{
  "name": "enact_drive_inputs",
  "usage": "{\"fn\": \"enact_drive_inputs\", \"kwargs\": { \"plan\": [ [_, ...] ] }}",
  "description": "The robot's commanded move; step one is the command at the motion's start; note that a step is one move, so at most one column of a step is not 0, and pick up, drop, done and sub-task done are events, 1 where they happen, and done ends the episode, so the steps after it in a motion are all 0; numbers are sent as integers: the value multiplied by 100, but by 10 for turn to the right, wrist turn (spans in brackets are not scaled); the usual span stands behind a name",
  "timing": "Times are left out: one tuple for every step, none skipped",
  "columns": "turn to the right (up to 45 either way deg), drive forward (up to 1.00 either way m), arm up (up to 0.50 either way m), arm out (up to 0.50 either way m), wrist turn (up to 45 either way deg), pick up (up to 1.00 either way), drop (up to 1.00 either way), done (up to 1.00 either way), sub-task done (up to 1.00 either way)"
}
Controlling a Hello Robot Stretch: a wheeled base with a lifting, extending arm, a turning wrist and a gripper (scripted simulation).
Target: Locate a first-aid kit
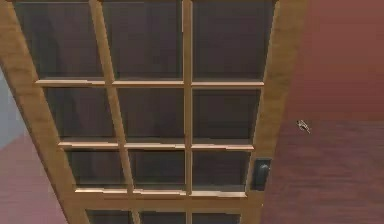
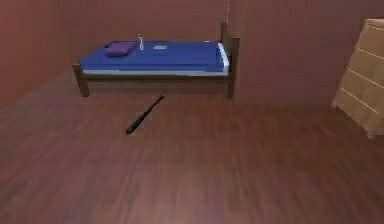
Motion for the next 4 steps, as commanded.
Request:
{"fn": "enact_drive_inputs", "kwargs": {
  "plan": [
    [-450, 0, 0, 0, 0, 0, 0, 0, 0],
    [-210, 0, 0, 0, 0, 0, 0, 0, 0],
    [0, 85, 0, 0, 0, 0, 0, 0, 0],
    [150, 0, 0, 0, 0, 0, 0, 0, 0]
  ]
}}
